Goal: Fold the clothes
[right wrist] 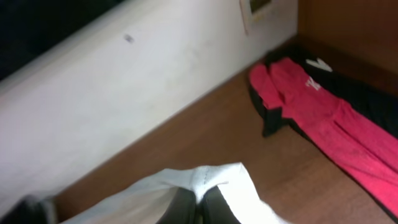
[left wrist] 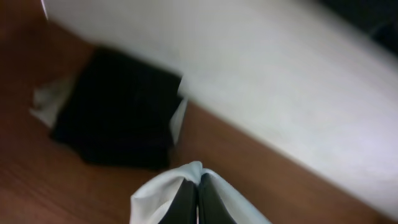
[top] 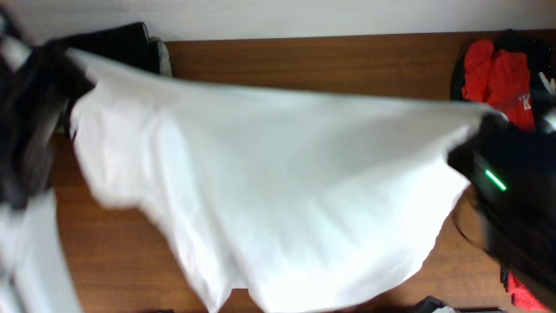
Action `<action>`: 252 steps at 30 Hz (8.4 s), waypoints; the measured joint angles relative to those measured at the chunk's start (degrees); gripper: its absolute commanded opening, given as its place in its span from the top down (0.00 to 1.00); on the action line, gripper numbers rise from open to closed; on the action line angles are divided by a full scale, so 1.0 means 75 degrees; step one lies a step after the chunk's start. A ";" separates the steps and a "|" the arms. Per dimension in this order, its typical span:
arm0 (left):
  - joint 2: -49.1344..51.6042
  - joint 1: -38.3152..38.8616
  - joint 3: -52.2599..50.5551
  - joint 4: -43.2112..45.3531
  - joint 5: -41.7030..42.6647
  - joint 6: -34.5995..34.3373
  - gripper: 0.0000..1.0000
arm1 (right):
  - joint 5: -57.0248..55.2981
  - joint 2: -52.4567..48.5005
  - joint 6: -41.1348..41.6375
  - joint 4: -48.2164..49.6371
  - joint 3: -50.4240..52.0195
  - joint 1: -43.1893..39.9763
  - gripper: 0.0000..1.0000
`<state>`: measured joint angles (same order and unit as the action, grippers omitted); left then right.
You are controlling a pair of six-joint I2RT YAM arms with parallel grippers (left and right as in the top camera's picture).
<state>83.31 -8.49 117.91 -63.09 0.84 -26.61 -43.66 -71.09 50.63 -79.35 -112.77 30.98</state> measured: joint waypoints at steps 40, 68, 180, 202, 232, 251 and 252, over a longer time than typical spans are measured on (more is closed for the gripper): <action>-0.0557 0.1381 -0.6292 -0.2707 0.0460 0.0595 0.01 | 0.4878 -0.1760 -0.1617 -0.0341 0.3899 -0.2716 0.01; 0.1766 0.1052 -0.8795 0.0361 0.0694 0.0119 0.99 | 0.5549 -0.1714 -0.1702 0.1894 0.7507 -0.2885 0.28; 0.2017 0.0772 -0.7259 0.2340 -0.0271 0.1489 0.99 | 0.6446 -0.3789 -0.2192 0.4065 0.7807 -0.4567 0.96; 0.3223 0.0845 -0.7064 0.3328 0.0542 0.2433 0.99 | 0.6423 -0.3789 -0.2218 0.3978 0.7799 -0.4567 0.96; 0.0796 0.1664 -0.8344 0.2005 0.0431 -0.0038 0.26 | 0.6843 -0.2585 -0.3465 0.2084 0.5808 -0.4567 0.10; 0.1708 0.1545 -0.8107 0.3751 -0.0020 -0.0175 0.99 | 0.6808 -0.2588 -0.3643 0.2241 0.6003 -0.4567 0.13; 0.1708 0.1545 -0.8099 0.4039 -0.0006 -0.0175 0.99 | 0.6808 -0.2588 -0.3646 0.2264 0.6015 -0.4567 0.13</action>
<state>96.12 3.09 57.17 -32.80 0.80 -27.92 7.40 -90.50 23.29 -62.37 -67.66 -3.27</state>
